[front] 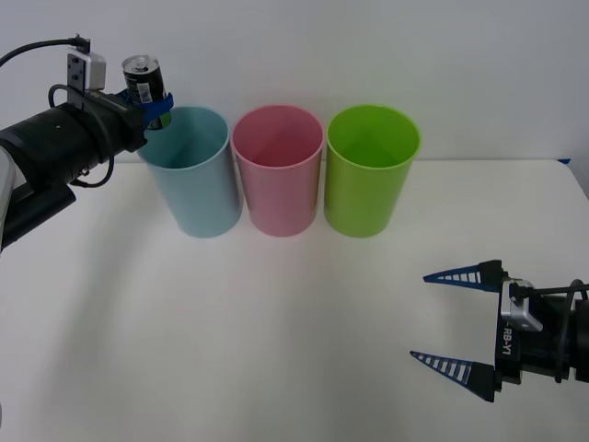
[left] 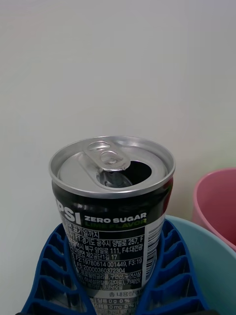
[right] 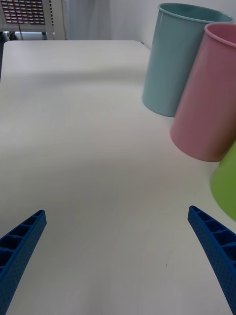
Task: Put cans in the blue bin and PET bottles in the pink bin and trash in the green bin.
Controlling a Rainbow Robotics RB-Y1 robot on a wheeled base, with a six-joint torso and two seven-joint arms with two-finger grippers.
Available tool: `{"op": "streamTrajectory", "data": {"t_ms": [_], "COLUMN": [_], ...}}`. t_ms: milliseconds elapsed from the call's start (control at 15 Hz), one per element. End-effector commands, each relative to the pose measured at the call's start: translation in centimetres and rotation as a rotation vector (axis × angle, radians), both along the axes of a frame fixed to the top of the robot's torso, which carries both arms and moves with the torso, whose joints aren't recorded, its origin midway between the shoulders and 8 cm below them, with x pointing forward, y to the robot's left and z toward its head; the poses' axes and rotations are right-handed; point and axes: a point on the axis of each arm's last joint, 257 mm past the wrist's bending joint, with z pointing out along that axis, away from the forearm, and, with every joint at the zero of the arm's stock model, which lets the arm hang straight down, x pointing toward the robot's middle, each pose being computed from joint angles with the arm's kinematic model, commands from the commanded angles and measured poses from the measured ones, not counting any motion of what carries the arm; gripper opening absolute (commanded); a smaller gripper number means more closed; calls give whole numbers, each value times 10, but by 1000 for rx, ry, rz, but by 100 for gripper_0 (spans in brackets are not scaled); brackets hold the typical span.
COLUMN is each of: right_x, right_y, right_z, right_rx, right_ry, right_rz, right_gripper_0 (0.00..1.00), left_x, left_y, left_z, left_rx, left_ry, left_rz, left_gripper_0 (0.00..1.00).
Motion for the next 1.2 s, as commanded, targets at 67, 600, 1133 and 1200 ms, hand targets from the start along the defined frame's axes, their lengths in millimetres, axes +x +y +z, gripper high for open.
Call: {"op": "streamTrajectory", "data": {"t_ms": [67,600,1133,1200], "right_x": [0,0,0,0], "right_y": [0,0,0,0], "right_z": [0,0,0,0], "right_rx": [0,0,0,0], "right_ry": [0,0,0,0], "right_rz": [0,0,0,0], "right_gripper_0": [100,100,100,100], "left_x": [-3,-7,-7,-7], "left_y": [-1,-13,-17,-17], "left_z": [-9,-21,-20,-19], "left_rx": [13,40,30,27], "left_ry": [17,34,34,33], "left_rz": [-10,-43,-47,-47], "left_gripper_0": [0,0,100,100]}}
